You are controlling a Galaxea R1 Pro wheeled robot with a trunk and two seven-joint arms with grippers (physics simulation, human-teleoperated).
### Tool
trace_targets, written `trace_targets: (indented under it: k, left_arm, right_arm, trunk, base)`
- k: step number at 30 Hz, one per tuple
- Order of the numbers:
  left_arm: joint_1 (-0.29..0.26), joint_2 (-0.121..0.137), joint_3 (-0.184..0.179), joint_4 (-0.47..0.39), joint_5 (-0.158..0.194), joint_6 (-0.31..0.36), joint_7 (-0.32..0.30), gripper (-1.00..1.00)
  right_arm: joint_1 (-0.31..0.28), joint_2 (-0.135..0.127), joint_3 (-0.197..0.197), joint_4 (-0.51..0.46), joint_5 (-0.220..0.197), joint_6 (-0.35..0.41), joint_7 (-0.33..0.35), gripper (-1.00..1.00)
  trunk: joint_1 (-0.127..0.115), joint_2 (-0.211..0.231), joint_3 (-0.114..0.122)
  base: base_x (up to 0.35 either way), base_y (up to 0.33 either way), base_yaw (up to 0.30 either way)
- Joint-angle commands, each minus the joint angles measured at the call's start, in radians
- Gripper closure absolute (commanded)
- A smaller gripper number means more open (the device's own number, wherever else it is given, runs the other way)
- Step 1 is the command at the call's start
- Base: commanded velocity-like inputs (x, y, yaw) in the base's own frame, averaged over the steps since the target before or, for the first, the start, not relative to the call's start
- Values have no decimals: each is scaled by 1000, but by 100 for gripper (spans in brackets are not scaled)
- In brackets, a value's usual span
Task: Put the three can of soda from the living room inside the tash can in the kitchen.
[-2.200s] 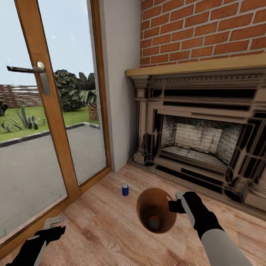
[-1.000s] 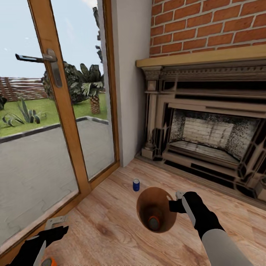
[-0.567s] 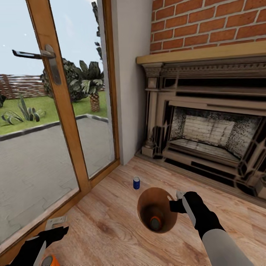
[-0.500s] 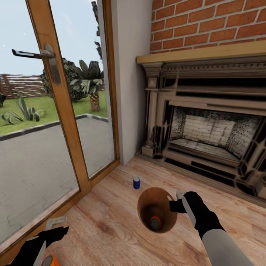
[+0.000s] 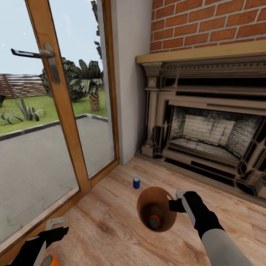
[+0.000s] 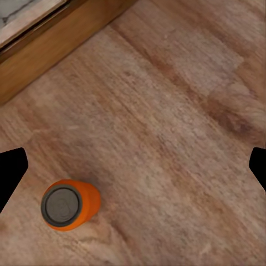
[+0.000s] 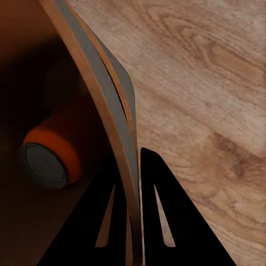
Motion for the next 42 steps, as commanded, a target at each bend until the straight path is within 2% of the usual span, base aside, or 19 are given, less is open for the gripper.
trace_targets:
  k: [1,7,20,34,42]
  left_arm:
    - [0,0,0,1,0,0,0,-100]
    - [0,0,0,1,-1,0,0,-100]
    - [0,0,0,1,-1,0,0,-100]
    - [1,-4,0,0,6,0,0,-100]
    - [1,-3,0,0,6,0,1,-100]
  right_arm:
    - [0,0,-1,0,-16,-1,4,100]
    - [0,0,-2,0,-16,-2,4,100]
    - [0,1,-1,0,-16,-2,4,100]
    - [0,3,-1,0,-17,-2,3,100]
    - [0,1,-1,0,-16,-2,4,100]
  trunk:
    - [0,0,0]
    - [0,0,0]
    - [0,0,0]
    - [0,0,0]
    - [0,0,0]
  base:
    - [0,0,-126]
    - [0,70,-198]
    - [-42,262,-220]
    - [-119,70,-16]
    - [-275,2,0]
